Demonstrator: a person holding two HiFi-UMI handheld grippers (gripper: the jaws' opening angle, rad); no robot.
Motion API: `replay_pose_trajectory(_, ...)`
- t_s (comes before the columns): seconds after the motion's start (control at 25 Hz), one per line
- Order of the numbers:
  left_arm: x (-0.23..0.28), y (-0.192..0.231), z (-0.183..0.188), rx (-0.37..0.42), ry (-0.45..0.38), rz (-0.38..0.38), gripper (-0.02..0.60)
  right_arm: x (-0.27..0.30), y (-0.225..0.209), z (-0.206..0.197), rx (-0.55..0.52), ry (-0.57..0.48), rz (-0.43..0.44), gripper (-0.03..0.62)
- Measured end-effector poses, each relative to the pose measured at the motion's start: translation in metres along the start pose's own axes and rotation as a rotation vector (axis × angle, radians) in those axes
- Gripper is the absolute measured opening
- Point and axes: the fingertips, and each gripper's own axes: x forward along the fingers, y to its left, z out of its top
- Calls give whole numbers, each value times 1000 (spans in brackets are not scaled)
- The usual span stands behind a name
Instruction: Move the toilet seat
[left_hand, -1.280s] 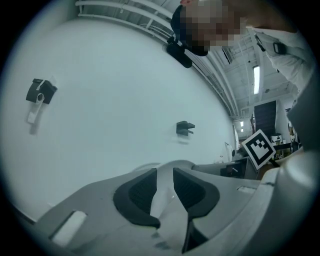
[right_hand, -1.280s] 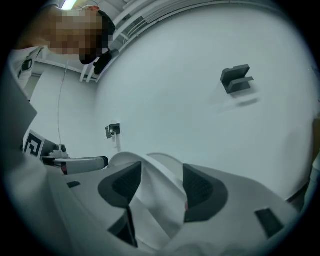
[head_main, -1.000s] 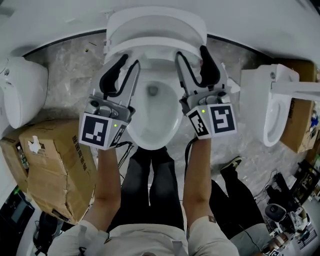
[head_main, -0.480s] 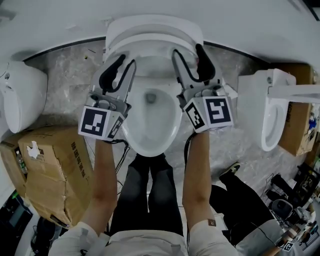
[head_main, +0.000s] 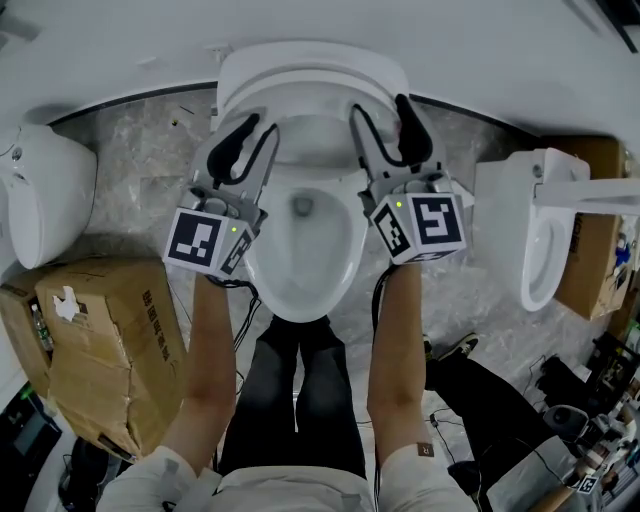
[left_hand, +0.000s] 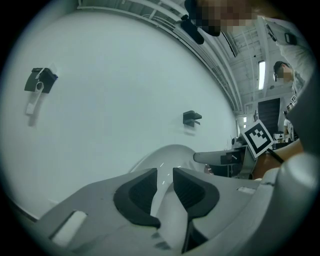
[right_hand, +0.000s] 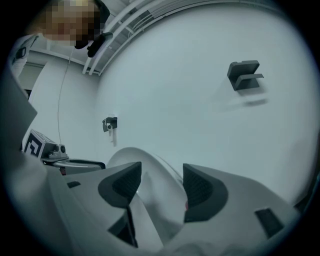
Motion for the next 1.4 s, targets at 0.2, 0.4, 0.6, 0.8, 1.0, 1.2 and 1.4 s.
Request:
replay_pose_trajectory(0.2, 3, 2, 0, 2, 4, -4, 100, 4, -2, 1, -9, 10, -3, 241)
replay_pose_trajectory(0.4, 7, 6, 1, 2, 3, 0, 100, 5, -3, -1, -18, 13, -4, 241)
replay_pose_trajectory(0.6, 6, 4, 10, 10, -9, -11, 100, -2, 3, 4, -34, 11, 9, 241)
replay_pose_trajectory(0.8, -2, -5, 24, 28, -29, -28, 69, -18, 21, 15, -71, -4, 37, 198)
replay_pose_trajectory(1.0, -12, -17, 37, 39, -47, -45, 23, -32, 43, 29, -99, -16, 104, 115)
replay_pose_trajectory(1.2, -35, -38, 55, 39, -38, -110, 2, -58, 70, 52, -83, -41, 176, 2)
replay_pose_trajectory(1.4, -68, -63, 91, -5, -80, -192, 2, -89, 101, 83, -57, -69, 247, 0)
